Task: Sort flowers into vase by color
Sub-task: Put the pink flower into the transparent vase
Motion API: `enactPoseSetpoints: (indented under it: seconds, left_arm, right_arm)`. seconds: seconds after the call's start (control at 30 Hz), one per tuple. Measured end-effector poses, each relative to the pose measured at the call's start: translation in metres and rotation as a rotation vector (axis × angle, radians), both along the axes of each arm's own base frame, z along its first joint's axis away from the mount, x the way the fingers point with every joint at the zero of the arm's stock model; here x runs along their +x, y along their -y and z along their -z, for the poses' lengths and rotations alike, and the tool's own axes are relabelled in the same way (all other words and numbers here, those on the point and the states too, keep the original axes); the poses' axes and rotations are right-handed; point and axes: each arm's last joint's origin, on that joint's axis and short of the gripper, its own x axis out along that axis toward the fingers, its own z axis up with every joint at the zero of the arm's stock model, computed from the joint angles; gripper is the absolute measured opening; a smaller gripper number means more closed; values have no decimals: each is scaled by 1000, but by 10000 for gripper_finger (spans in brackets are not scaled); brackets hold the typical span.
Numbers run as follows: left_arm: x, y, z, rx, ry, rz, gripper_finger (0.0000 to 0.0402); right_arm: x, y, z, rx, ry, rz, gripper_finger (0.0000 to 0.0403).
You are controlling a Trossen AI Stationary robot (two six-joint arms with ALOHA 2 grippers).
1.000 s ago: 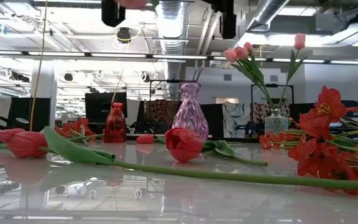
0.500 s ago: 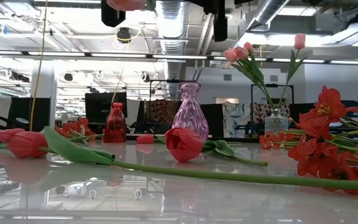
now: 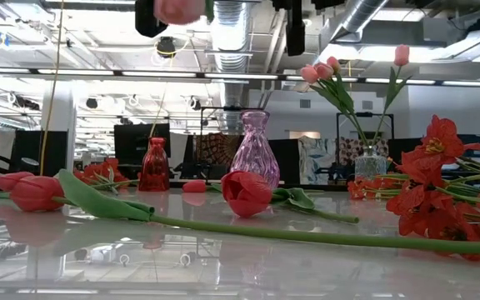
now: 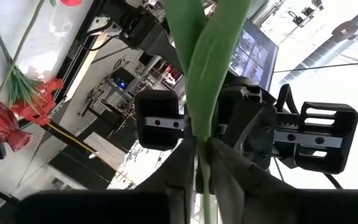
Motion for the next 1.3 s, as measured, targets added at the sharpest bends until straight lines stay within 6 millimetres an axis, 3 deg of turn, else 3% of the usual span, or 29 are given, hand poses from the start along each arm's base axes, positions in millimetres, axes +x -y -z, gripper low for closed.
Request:
enactPoseSetpoints:
  seconds: [0.2,0.47,0.73,1.0,1.1,1.3]
  left_arm:
    - [0,-2,0,39,-8,-1,25]
    - [0,-12,-1,121,-28,52,122]
    - [-34,-43,-18,241,-108,-56,200]
    - [-70,-40,-28,410,-190,-149,213]
    - [-70,-29,-27,478,-191,-140,213]
    - [-48,5,-19,718,-175,-97,212]
  right_arm:
    - [-2,-6,0,59,6,-16,33]
    - [-8,-18,0,295,50,60,17]
    - [-26,-16,-5,539,8,224,16]
    - [-80,29,-49,1154,-35,254,19]
    - [-105,49,-69,1353,-17,223,18]
    - [-144,74,-96,1627,41,140,19]
